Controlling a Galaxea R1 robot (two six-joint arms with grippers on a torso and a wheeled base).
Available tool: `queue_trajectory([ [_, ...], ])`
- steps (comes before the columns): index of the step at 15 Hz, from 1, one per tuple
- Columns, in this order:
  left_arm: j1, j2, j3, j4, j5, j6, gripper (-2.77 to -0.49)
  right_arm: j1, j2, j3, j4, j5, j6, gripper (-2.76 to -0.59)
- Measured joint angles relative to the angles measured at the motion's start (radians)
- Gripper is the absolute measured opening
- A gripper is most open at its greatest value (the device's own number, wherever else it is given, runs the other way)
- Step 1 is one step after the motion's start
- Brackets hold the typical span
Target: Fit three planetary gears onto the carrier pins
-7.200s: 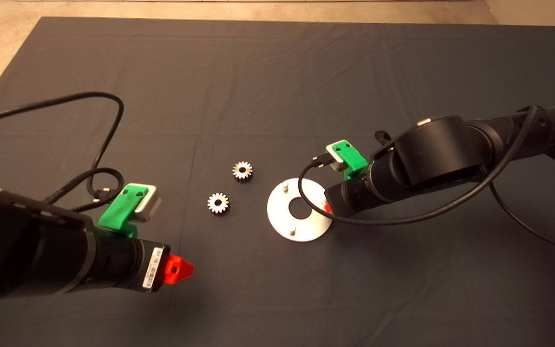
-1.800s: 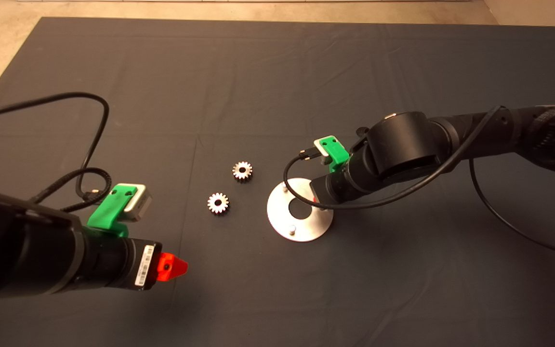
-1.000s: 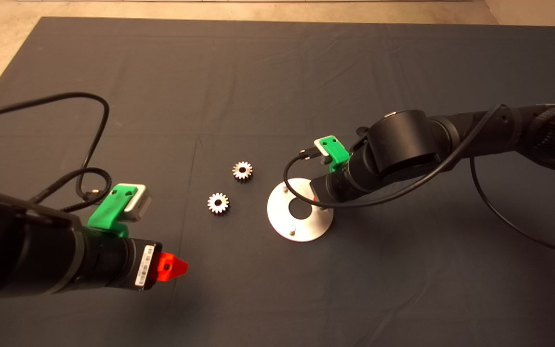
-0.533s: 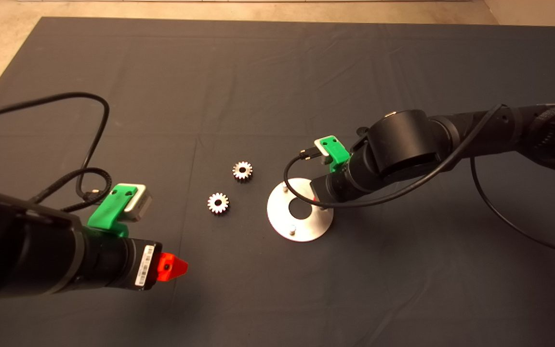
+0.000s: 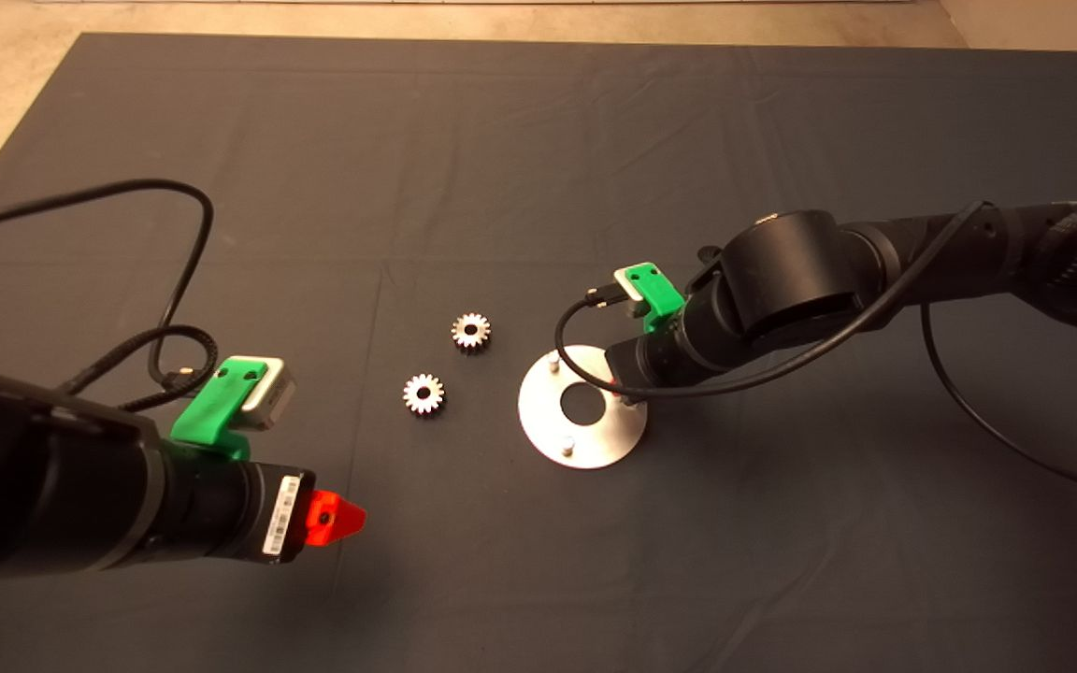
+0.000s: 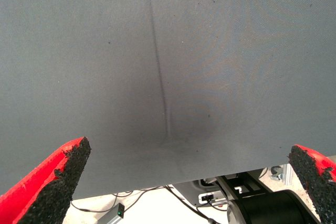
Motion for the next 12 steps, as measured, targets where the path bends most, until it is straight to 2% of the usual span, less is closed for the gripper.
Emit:
queue_trajectory([
  [7, 0.0, 0.0, 0.0, 0.0, -0.003, 0.0, -0.51, 0.002, -0.002, 0.0, 0.006, 0.003, 0.0, -2.34],
  [10, 0.0, 0.0, 0.0, 0.0, -0.003, 0.0, -0.51, 0.003, -0.007, 0.0, 0.007, -0.002, 0.0, -2.36],
  [11, 0.0, 0.0, 0.0, 0.0, -0.003, 0.0, -0.51, 0.002, -0.008, -0.001, 0.011, -0.008, 0.0, -2.36],
  [12, 0.0, 0.0, 0.0, 0.0, -0.002, 0.0, -0.51, 0.002, -0.009, -0.001, 0.016, -0.007, 0.0, -2.36],
])
